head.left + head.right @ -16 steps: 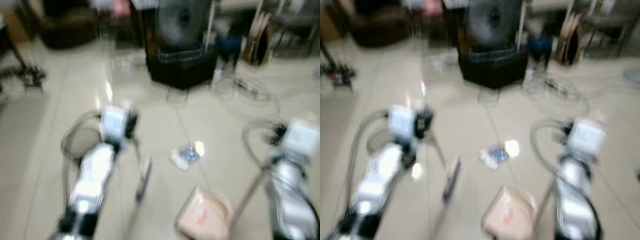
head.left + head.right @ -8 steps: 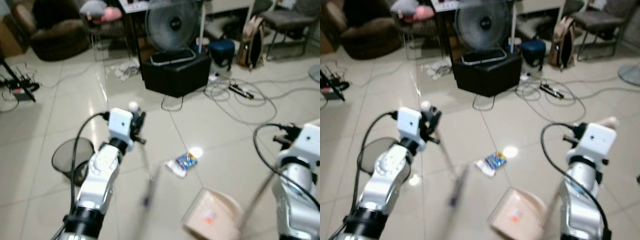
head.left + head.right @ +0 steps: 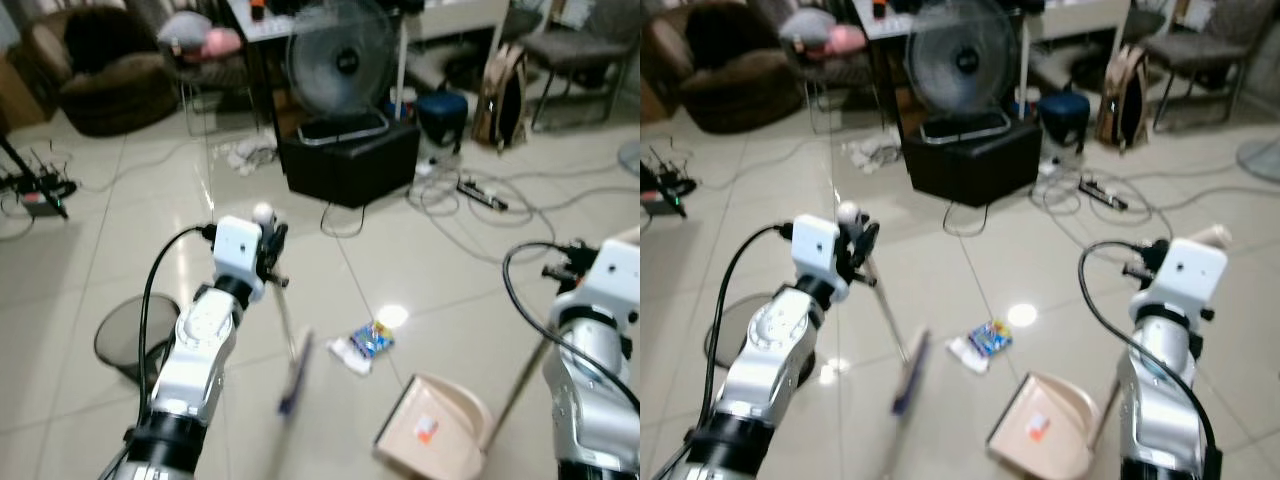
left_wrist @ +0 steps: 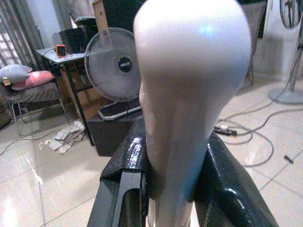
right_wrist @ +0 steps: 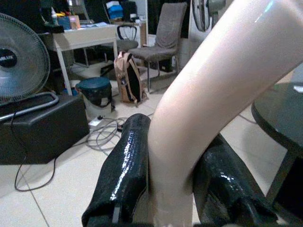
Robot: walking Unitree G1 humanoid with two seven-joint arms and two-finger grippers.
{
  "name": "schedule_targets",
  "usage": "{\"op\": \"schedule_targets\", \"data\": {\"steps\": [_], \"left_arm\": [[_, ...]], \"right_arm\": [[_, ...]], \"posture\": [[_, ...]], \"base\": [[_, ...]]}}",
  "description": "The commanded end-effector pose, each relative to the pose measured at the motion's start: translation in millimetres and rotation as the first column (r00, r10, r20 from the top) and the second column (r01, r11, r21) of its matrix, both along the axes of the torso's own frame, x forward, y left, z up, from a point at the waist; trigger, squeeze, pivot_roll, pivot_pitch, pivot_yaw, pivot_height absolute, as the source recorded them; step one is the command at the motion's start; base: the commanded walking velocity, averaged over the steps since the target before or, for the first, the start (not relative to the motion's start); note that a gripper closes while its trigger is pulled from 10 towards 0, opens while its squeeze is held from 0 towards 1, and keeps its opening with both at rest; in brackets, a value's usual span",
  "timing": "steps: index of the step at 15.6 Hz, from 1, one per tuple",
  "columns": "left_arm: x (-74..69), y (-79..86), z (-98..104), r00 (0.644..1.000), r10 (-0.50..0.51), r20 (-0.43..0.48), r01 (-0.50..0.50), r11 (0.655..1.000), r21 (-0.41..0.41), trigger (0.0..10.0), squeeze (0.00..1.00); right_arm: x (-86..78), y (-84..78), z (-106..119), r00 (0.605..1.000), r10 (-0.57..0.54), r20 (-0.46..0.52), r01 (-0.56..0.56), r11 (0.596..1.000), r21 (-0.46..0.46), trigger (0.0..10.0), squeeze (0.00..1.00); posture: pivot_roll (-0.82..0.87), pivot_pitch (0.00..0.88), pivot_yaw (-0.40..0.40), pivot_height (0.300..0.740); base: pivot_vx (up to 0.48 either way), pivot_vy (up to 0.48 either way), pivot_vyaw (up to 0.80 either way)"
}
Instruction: Sweep floor
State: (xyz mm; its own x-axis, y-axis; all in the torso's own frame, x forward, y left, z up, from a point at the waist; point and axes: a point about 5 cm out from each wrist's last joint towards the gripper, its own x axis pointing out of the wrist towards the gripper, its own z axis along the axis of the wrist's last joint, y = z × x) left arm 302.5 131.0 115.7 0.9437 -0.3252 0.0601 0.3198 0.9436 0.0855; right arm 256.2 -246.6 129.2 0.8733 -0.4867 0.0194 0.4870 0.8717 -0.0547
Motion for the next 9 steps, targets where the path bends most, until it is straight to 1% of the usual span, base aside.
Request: {"op": "schedule_targets", "data": {"steps": [1, 4, 5, 9], "left_arm": [[4.3, 12.4, 9.2, 0.997, 0.051, 0.05, -0.052, 0.998, 0.024, 10.0, 0.0], [1.5, 12.6, 7.5, 0.998, 0.046, 0.049, -0.048, 0.999, 0.026, 10.0, 0.0], [1.4, 13.9, 7.2, 0.998, 0.049, 0.048, -0.05, 0.998, 0.027, 10.0, 0.0], [6.6, 15.2, 12.9, 0.997, 0.053, 0.064, -0.055, 0.998, 0.029, 10.0, 0.0]], "right_arm": [[6.5, 11.8, 6.3, 0.998, 0.045, 0.046, -0.048, 0.998, 0.048, 10.0, 0.0], [6.8, 12.8, 6.2, 0.996, 0.069, 0.054, -0.072, 0.997, 0.041, 10.0, 0.0], [8.5, 15.3, 6.8, 0.994, 0.093, 0.055, -0.095, 0.994, 0.044, 10.0, 0.0], [13.6, 13.9, 11.5, 0.993, 0.096, 0.074, -0.1, 0.994, 0.049, 10.0, 0.0]], "posture": [[-0.06, 0.0, 0.066, 0.74], [-0.05, 0.0, 0.056, 0.74], [-0.05, 0.0, 0.056, 0.74], [-0.04, 0.0, 0.052, 0.74]], "base": [[0.337, 0.0, 0.0], [0.342, 0.0, 0.0], [0.345, 0.0, 0.0], [0.341, 0.0, 0.0]]}}
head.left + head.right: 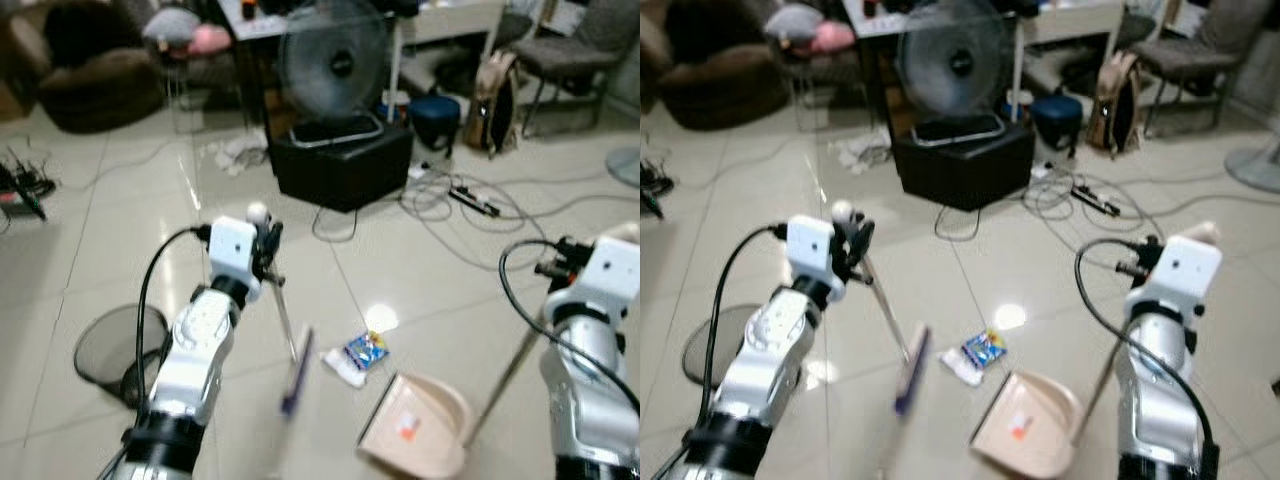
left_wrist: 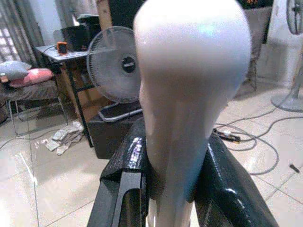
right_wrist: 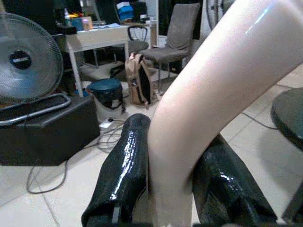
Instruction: Sweep floor
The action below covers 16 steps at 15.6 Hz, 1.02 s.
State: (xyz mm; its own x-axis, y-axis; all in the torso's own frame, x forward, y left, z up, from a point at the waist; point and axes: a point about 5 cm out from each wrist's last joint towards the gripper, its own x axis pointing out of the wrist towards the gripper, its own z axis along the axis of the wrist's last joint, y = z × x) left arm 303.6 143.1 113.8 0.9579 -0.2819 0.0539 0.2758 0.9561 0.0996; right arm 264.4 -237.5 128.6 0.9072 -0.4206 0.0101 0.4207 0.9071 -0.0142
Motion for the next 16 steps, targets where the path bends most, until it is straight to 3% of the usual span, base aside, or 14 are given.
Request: {"op": "schedule_targets", "data": {"steps": [1, 10, 12, 16], "left_arm": [[6.9, 5.2, 15.6, 0.998, 0.018, 0.067, -0.019, 1.0, 0.018, 10.0, 0.0], [4.7, 0.6, 11.7, 0.998, 0.003, 0.056, -0.004, 1.0, 0.017, 10.0, 0.0], [4.8, 0.1, 11.4, 0.999, 0.001, 0.055, -0.002, 1.0, 0.015, 10.0, 0.0], [4.6, -4.1, 10.4, 0.999, -0.012, 0.051, 0.012, 1.0, 0.01, 10.0, 0.0]], "right_arm": [[4.2, 4.1, 11.2, 0.998, 0.02, 0.053, -0.02, 1.0, -0.004, 10.0, 0.0], [-0.1, -0.1, 7.6, 0.999, 0.01, 0.05, -0.01, 1.0, 0.014, 10.0, 0.0], [-1.8, -0.3, 3.3, 0.999, -0.01, 0.042, 0.007, 0.998, 0.058, 10.0, 0.0], [-3.5, -4.2, 2.3, 0.999, -0.022, 0.039, 0.021, 0.999, 0.043, 10.0, 0.0]], "posture": [[-0.05, 0.0, 0.055, 0.74], [-0.06, 0.0, 0.065, 0.74], [-0.06, 0.0, 0.066, 0.74], [-0.06, 0.0, 0.072, 0.74]], "base": [[0.341, 0.0, 0.0], [0.344, 0.0, 0.0], [0.345, 0.0, -0.64], [0.342, 0.0, -0.8]]}}
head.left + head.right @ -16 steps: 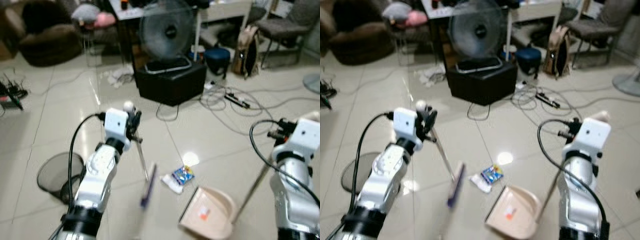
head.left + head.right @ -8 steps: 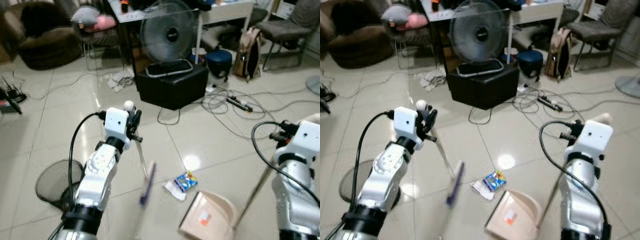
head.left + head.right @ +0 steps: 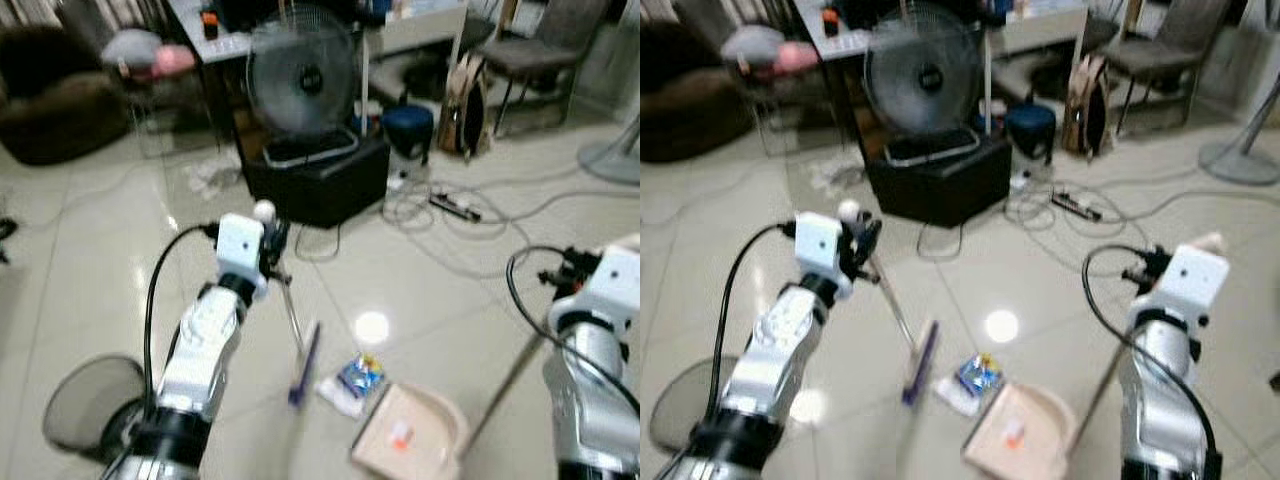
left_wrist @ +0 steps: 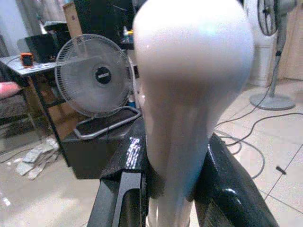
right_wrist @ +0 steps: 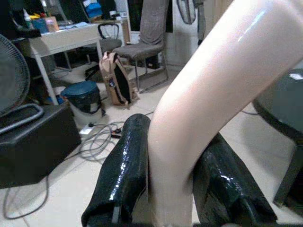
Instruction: Sweep floor
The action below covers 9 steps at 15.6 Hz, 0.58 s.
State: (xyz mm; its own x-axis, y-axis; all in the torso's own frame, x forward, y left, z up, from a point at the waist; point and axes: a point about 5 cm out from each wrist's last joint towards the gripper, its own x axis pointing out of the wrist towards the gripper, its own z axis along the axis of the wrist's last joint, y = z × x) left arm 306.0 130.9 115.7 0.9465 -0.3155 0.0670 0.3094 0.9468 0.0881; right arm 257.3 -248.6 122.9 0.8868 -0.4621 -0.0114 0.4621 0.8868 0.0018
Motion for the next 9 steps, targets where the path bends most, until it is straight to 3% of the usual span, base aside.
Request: {"op": "schedule_targets", "data": {"steps": [1, 5, 8, 9], "left_arm": [[3.0, 7.3, 8.7, 0.999, 0.021, 0.042, -0.022, 0.999, 0.025, 10.0, 0.0], [2.9, 7.3, 9.5, 0.999, 0.022, 0.043, -0.023, 0.999, 0.025, 10.0, 0.0], [2.8, 8.5, 9.2, 0.999, 0.028, 0.042, -0.029, 0.999, 0.026, 10.0, 0.0], [3.1, 8.6, 9.5, 0.999, 0.029, 0.043, -0.03, 0.999, 0.026, 10.0, 0.0]], "right_arm": [[4.1, 6.1, 10.0, 0.998, 0.03, 0.054, -0.029, 1.0, -0.009, 10.0, 0.0], [0.8, 4.6, 7.4, 0.999, 0.015, 0.045, -0.015, 1.0, -0.009, 10.0, 0.0], [2.6, 3.2, 7.5, 1.0, 0.024, 0.005, -0.023, 0.997, -0.076, 10.0, 0.0], [3.0, 2.1, 8.1, 1.0, 0.016, 0.002, -0.016, 0.996, -0.089, 10.0, 0.0]], "posture": [[-0.06, 0.001, 0.072, 0.74], [-0.05, 0.01, 0.071, 0.74], [-0.05, 0.018, 0.069, 0.74], [-0.05, 0.023, 0.066, 0.74]], "base": [[0.345, 0.0, 0.0], [0.343, 0.0, 0.0], [0.342, 0.0, 0.0], [0.345, 0.0, 0.8]]}}
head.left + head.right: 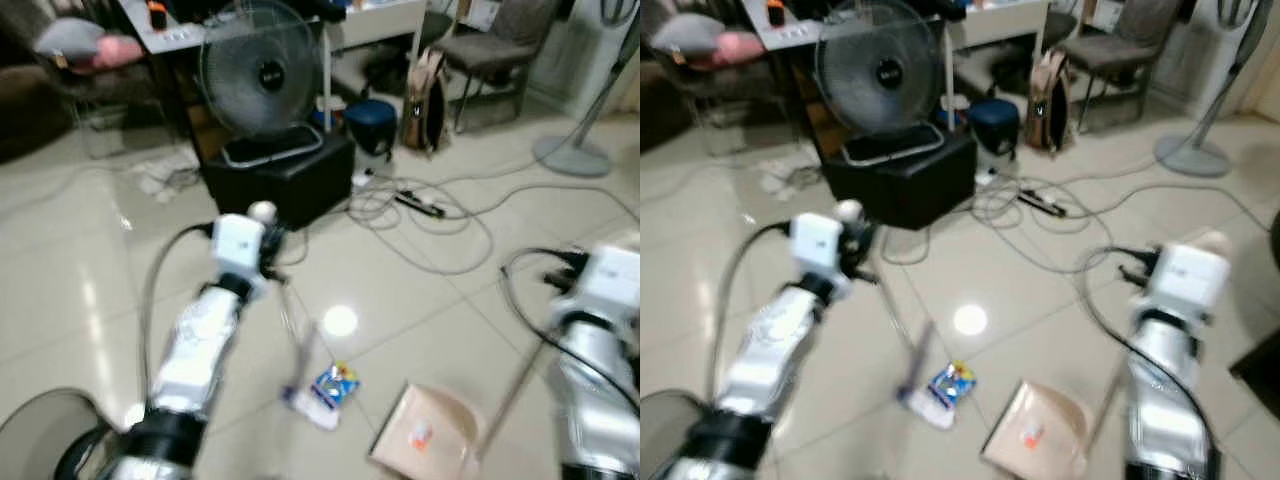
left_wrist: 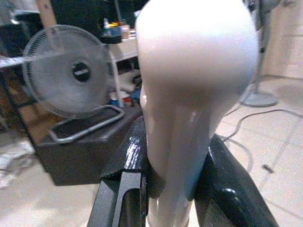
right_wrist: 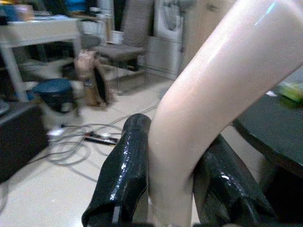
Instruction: Sweep floor
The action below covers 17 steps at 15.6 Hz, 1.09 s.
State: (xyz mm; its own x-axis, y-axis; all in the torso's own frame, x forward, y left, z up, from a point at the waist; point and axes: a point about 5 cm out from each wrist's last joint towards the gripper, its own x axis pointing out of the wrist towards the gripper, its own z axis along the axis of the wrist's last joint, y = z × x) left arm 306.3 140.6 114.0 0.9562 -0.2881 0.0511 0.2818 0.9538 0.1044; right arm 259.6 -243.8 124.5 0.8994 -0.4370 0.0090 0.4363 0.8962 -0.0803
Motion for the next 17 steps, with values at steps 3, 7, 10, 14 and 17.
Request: {"op": "schedule_targets", "data": {"steps": [3, 7, 10, 14, 17], "left_arm": [[1.3, -1.0, 10.6, 0.999, 0.001, 0.051, -0.002, 1.0, 0.009, 10.0, 0.0], [1.1, -0.2, 8.8, 0.999, -0.01, 0.044, 0.009, 1.0, 0.019, 10.0, 0.0], [3.2, 2.9, 5.5, 0.999, 0.014, 0.052, -0.016, 0.998, 0.055, 10.0, 0.0], [14.9, 8.9, -3.0, 0.999, 0.043, 0.027, -0.045, 0.996, 0.08, 10.0, 0.0], [21.7, 10.7, -7.8, 0.997, 0.075, 0.006, -0.076, 0.995, 0.07, 10.0, 0.0]], "right_arm": [[0.9, -3.0, 5.3, 0.999, -0.013, 0.038, 0.012, 0.999, 0.031, 10.0, 0.0], [-1.1, -3.8, 1.8, 0.999, -0.034, 0.012, 0.034, 0.999, 0.016, 10.0, 0.0], [-3.7, -5.9, -0.4, 0.998, -0.052, 0.016, 0.052, 0.999, 0.002, 10.0, 0.0], [0.1, -15.2, 2.0, 0.998, -0.056, -0.007, 0.055, 0.989, -0.14, 10.0, 0.0], [4.3, -19.1, 4.5, 0.999, -0.037, 0.01, 0.038, 0.983, -0.181, 10.0, 0.0]], "posture": [[-0.05, 0.019, 0.072, 0.74], [-0.05, 0.026, 0.085, 0.74], [-0.05, 0.03, 0.093, 0.74], [-0.03, 0.055, 0.085, 0.74], [-0.03, 0.077, 0.09, 0.74]], "base": [[0.347, 0.0, 0.53], [0.087, 0.0, 0.0], [0.0, 0.0, 0.0], [0.0, 0.0, 0.0], [0.0, 0.0, 0.0]]}}
